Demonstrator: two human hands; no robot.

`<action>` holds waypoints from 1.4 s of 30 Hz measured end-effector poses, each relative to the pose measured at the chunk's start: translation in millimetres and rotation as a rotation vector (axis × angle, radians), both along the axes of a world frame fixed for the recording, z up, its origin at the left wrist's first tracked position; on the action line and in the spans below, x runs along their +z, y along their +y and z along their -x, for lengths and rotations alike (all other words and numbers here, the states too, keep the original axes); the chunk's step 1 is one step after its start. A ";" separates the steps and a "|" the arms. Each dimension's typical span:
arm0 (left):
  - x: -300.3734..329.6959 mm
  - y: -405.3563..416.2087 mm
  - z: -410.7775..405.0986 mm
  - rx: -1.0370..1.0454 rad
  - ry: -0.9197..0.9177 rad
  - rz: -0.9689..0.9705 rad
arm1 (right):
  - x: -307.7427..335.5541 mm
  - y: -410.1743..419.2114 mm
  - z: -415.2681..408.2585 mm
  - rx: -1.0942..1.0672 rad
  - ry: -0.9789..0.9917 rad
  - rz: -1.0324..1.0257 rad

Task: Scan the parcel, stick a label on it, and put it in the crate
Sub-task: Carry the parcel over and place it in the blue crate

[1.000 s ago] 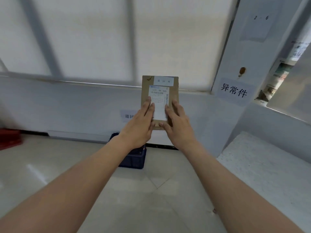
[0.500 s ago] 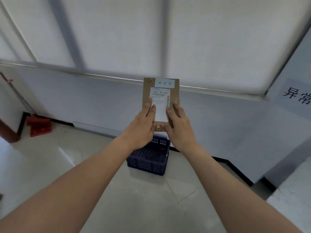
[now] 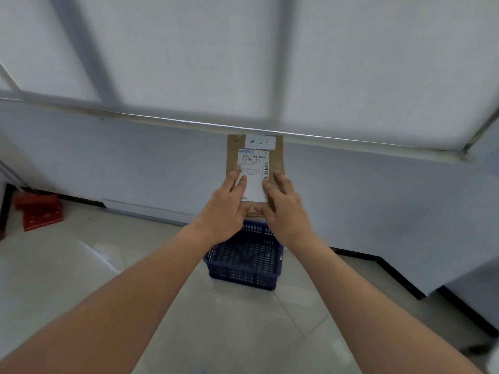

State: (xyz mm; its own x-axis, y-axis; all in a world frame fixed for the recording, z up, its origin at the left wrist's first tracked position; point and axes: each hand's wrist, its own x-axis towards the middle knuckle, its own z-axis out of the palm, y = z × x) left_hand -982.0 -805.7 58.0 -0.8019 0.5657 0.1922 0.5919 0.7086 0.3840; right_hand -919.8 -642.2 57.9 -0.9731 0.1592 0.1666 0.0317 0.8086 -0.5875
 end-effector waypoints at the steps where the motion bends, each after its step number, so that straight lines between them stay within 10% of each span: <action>1: -4.5 -6.7 15.7 -0.013 -0.008 0.003 | -2.8 -7.9 11.9 -0.013 -0.012 0.001; 19: -75.3 -52.3 220.2 -0.131 -0.223 0.057 | -85.4 -57.2 194.7 -0.132 -0.216 0.054; 42: -329.7 -49.8 358.3 -0.142 -0.534 0.249 | -340.3 -47.9 335.8 -0.107 -0.546 0.273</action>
State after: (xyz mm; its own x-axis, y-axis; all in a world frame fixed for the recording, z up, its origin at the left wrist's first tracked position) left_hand -1340.3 -855.6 -271.7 -0.6645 0.6505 -0.3679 0.4584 0.7436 0.4867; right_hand -1255.6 -690.1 -282.4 -0.8825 0.2274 -0.4116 0.4590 0.6069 -0.6488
